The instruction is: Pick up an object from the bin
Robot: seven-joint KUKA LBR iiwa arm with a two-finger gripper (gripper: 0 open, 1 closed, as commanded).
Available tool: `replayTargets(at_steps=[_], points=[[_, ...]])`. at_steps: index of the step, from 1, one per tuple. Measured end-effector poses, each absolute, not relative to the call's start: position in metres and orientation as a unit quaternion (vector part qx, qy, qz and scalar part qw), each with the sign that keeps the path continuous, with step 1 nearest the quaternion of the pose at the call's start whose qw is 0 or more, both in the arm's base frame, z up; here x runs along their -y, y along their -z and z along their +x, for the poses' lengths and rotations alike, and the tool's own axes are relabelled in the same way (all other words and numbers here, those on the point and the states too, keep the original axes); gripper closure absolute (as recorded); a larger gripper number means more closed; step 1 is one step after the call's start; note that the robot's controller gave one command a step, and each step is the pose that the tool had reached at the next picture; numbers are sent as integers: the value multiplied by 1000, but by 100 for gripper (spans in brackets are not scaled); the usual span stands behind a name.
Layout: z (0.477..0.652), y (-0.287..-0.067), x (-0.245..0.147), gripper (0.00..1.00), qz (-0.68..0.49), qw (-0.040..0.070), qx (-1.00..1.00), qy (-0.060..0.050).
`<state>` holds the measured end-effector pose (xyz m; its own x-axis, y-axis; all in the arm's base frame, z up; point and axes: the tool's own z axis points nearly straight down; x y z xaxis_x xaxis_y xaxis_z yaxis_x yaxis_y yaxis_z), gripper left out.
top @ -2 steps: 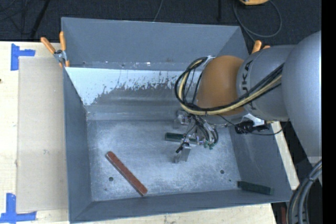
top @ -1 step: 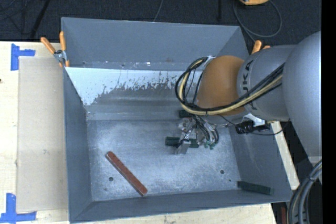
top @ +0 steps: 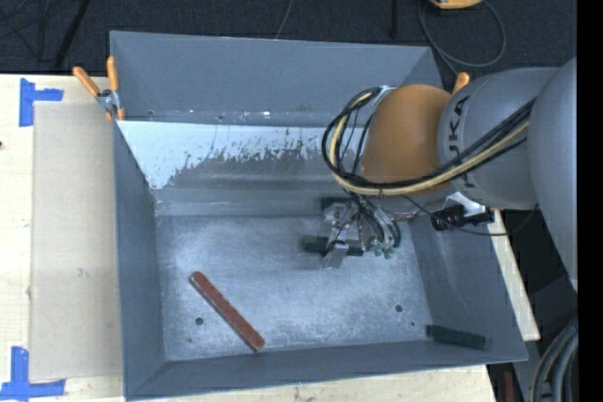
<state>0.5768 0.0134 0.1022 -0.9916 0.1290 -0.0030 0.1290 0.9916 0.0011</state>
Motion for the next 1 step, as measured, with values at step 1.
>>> replayTargets(at_steps=[1], points=[[578, -158, -13, 100, 63, 3, -998, -1]])
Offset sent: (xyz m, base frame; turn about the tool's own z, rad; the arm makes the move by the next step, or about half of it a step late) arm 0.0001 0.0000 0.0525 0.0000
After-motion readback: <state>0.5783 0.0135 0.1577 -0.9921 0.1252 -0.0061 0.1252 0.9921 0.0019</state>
